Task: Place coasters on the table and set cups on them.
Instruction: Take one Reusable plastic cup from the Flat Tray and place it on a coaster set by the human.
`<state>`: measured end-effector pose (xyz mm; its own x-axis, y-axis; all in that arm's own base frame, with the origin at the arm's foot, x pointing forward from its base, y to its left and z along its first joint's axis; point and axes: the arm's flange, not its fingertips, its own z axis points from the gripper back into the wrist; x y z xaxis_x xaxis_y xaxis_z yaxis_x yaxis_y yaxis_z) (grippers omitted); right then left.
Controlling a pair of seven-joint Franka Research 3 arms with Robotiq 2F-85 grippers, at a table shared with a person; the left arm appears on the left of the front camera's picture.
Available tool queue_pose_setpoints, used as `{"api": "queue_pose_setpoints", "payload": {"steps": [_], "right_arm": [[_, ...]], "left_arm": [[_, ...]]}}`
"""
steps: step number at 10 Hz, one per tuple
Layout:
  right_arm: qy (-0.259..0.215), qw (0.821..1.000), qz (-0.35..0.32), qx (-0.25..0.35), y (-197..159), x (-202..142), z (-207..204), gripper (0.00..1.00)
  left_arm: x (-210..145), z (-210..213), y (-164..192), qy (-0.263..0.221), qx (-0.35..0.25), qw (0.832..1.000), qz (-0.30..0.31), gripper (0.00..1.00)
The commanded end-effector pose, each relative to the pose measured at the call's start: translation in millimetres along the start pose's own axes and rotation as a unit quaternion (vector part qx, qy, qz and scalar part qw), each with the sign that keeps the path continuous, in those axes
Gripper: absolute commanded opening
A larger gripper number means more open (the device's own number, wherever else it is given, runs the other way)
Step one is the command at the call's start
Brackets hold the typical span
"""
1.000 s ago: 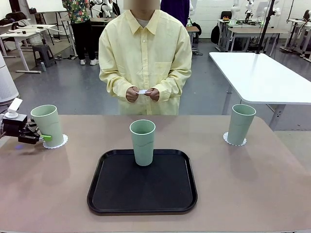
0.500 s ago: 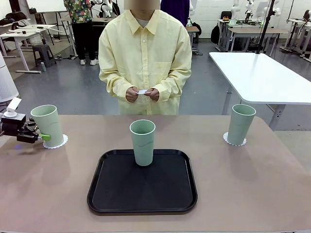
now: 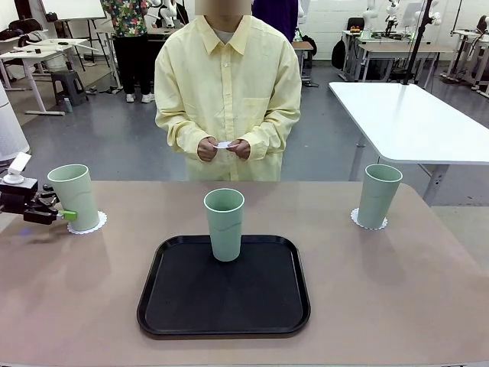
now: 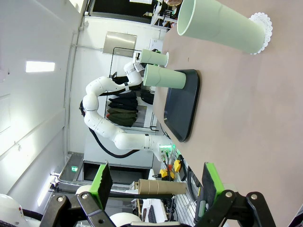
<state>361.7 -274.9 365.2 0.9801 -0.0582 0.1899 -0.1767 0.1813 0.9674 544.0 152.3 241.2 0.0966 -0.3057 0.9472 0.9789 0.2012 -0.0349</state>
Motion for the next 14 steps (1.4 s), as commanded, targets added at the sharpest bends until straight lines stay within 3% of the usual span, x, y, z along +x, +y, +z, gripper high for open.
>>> {"api": "queue_pose_setpoints", "payload": {"steps": [1, 8, 12, 14], "right_arm": [[0.000, 1.000, -0.001, -0.002, 0.2, -0.1, 0.3, 1.00], [0.000, 1.000, -0.001, -0.002, 0.2, -0.1, 0.3, 1.00], [0.000, 1.000, -0.001, -0.002, 0.2, -0.1, 0.3, 1.00], [0.000, 1.000, -0.001, -0.002, 0.2, -0.1, 0.3, 1.00]], "left_arm": [[3.9, 10.1, 1.0, 0.006, -0.008, 1.000, 0.010, 1.00], [-0.6, 13.7, -3.3, 0.033, -0.025, 0.999, 0.017, 1.00], [0.1, 37.3, -6.2, 0.058, -0.013, 0.998, 0.019, 1.00], [1.8, 56.8, -8.7, 0.113, 0.010, 0.993, 0.019, 1.00]]}}
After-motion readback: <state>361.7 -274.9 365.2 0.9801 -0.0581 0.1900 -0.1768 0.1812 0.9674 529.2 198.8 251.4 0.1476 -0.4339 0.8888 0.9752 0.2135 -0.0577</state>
